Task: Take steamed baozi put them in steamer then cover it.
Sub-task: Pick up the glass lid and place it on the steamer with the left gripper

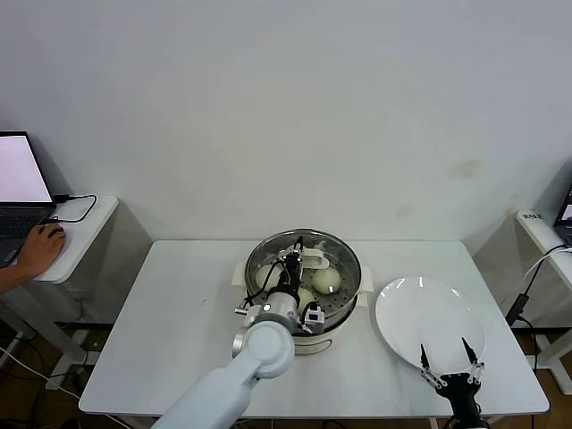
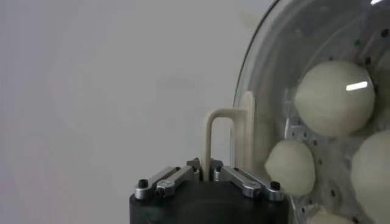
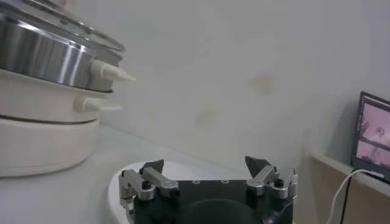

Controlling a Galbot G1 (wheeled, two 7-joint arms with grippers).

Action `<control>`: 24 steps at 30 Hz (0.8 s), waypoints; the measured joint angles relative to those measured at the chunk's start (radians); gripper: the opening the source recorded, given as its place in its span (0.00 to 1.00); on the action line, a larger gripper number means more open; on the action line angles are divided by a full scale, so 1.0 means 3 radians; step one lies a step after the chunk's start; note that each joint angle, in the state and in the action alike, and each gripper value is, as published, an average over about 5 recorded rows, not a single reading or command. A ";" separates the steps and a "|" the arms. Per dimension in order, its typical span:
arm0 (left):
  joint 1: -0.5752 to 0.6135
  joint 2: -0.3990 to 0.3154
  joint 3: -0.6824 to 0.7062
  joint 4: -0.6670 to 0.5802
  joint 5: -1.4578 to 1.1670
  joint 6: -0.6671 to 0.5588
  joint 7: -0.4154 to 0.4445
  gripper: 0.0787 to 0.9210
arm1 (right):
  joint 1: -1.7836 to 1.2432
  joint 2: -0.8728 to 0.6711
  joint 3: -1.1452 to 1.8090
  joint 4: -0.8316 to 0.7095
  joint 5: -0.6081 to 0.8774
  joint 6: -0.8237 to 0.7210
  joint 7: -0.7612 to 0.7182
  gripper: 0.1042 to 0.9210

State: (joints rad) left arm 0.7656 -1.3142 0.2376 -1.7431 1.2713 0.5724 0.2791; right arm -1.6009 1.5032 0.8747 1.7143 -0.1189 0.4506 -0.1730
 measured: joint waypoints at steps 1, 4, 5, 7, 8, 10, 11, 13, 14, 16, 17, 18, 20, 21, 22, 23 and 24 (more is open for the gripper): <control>0.0002 -0.0003 -0.0002 0.0009 0.0004 -0.0002 0.0000 0.08 | 0.0000 -0.0001 -0.0001 -0.0003 -0.0001 0.0002 0.0000 0.88; 0.0004 -0.0019 -0.0007 0.0039 0.0015 -0.0007 -0.0002 0.08 | 0.0002 -0.0004 -0.0007 -0.0009 -0.0003 0.0006 0.0000 0.88; 0.0003 -0.0025 -0.0010 0.0050 0.0019 -0.0010 -0.0003 0.08 | 0.0003 -0.0006 -0.0009 -0.0009 -0.0003 0.0006 -0.0001 0.88; -0.0001 -0.0034 -0.0018 0.0070 0.0023 -0.0018 -0.0005 0.08 | 0.0003 -0.0008 -0.0011 -0.0010 -0.0003 0.0007 -0.0002 0.88; -0.0003 -0.0037 -0.0021 0.0078 0.0023 -0.0021 -0.0007 0.08 | 0.0003 -0.0009 -0.0012 -0.0011 -0.0004 0.0007 -0.0002 0.88; -0.0008 -0.0038 -0.0026 0.0090 0.0023 -0.0026 -0.0009 0.08 | 0.0005 -0.0008 -0.0012 -0.0013 -0.0005 0.0007 -0.0004 0.88; -0.0009 -0.0040 -0.0026 0.0094 0.0022 -0.0028 -0.0009 0.08 | 0.0006 -0.0007 -0.0013 -0.0015 -0.0006 0.0007 -0.0004 0.88; -0.0006 -0.0049 -0.0028 0.0100 0.0022 -0.0032 -0.0014 0.08 | 0.0007 -0.0006 -0.0016 -0.0017 -0.0009 0.0007 -0.0005 0.88; -0.0003 -0.0056 -0.0029 0.0103 0.0022 -0.0035 -0.0017 0.08 | 0.0008 -0.0005 -0.0017 -0.0018 -0.0010 0.0007 -0.0006 0.88; 0.0008 -0.0069 -0.0034 0.0105 0.0022 -0.0041 -0.0025 0.08 | 0.0008 -0.0003 -0.0020 -0.0018 -0.0012 0.0007 -0.0007 0.88; 0.0014 -0.0074 -0.0038 0.0103 0.0022 -0.0043 -0.0028 0.09 | 0.0008 -0.0003 -0.0021 -0.0018 -0.0014 0.0007 -0.0008 0.88; 0.0021 -0.0076 -0.0042 0.0099 0.0023 -0.0045 -0.0030 0.10 | 0.0007 -0.0002 -0.0022 -0.0018 -0.0016 0.0007 -0.0008 0.88; 0.0036 -0.0075 -0.0049 0.0082 0.0024 -0.0047 -0.0031 0.15 | 0.0005 -0.0002 -0.0022 -0.0018 -0.0020 0.0008 -0.0008 0.88; 0.0044 -0.0072 -0.0053 0.0068 0.0024 -0.0047 -0.0033 0.18 | 0.0003 -0.0001 -0.0023 -0.0018 -0.0023 0.0008 -0.0008 0.88; 0.0053 -0.0066 -0.0059 0.0052 0.0025 -0.0048 -0.0034 0.21 | 0.0000 -0.0001 -0.0024 -0.0018 -0.0026 0.0009 -0.0009 0.88; 0.0064 -0.0060 -0.0066 0.0034 0.0025 -0.0048 -0.0036 0.25 | -0.0002 -0.0001 -0.0026 -0.0018 -0.0029 0.0010 -0.0009 0.88; 0.0075 -0.0052 -0.0073 0.0015 0.0025 -0.0049 -0.0038 0.28 | -0.0005 -0.0001 -0.0028 -0.0018 -0.0032 0.0011 -0.0009 0.88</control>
State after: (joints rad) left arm 0.7882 -1.3298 0.2158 -1.7386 1.2789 0.5578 0.2677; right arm -1.6024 1.5030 0.8664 1.7089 -0.1284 0.4539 -0.1756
